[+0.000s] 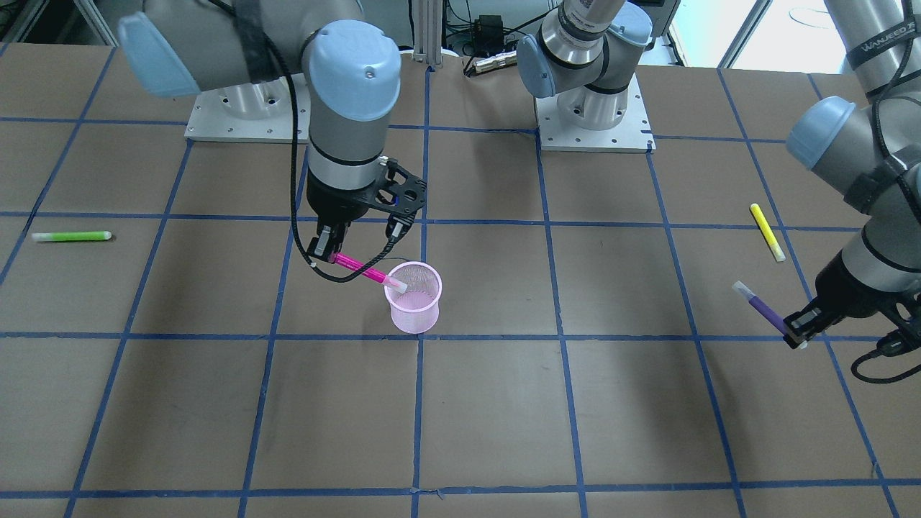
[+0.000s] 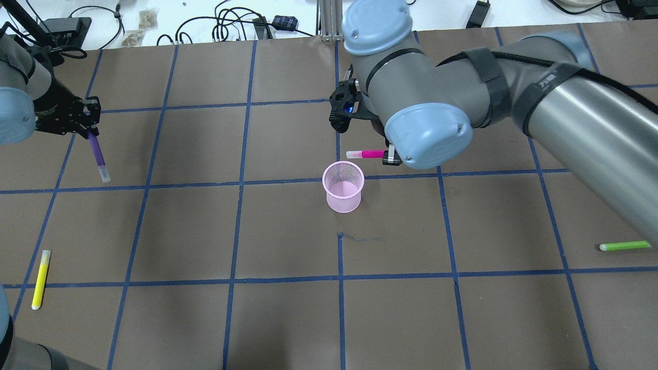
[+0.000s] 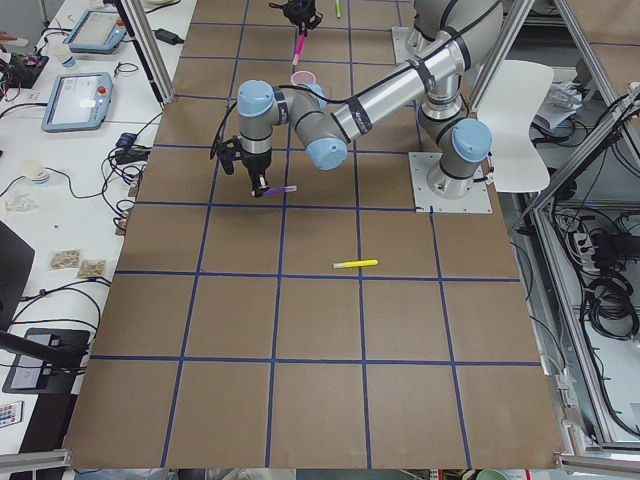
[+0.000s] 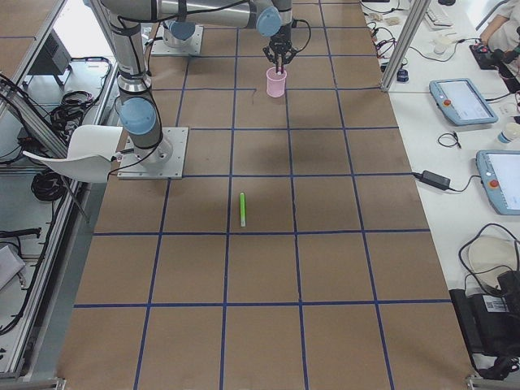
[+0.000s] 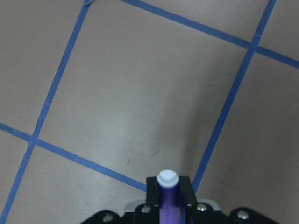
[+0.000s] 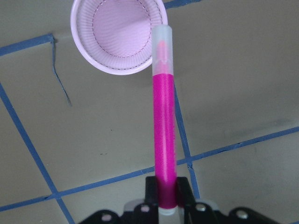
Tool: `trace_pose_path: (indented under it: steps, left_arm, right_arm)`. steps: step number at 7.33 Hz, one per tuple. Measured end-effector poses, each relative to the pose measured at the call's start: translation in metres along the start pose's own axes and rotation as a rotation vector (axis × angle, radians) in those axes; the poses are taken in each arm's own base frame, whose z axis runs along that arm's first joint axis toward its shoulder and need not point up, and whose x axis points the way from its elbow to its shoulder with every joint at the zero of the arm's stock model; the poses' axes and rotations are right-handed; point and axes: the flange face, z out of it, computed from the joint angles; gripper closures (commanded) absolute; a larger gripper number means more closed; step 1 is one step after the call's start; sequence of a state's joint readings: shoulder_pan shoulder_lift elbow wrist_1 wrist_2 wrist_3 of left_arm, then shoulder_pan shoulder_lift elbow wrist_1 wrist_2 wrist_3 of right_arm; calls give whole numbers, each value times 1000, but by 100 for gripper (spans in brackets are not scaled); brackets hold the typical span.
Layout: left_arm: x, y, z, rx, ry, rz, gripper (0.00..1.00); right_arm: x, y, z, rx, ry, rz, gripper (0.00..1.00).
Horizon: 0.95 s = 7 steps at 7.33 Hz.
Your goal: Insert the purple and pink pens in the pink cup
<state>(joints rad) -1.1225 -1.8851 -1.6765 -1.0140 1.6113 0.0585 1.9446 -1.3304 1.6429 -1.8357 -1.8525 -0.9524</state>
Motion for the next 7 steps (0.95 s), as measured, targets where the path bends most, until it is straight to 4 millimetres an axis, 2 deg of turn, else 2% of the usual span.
trace_pose_path:
  steps: [1,3,4,5,7]
  left_arm:
    - [1,0,0,0,0,1,100]
    - [2,0,0,1,2,2,100]
    - [2,0,-1,3,4,2,100]
    - [7,0,-5,11,8,8,100]
    - [35,5,-26,56,14,48,100]
  right_arm:
    - [-15,-22,7,-54,30,-29,100]
    - [-28,-45,21,-100,46,-61,98]
    - [-30,-54,28,-105,47,-70,69]
    - [-30,-59,33,-103,49,-72,20]
    - [-28,-63,36,-81,39,-65,19]
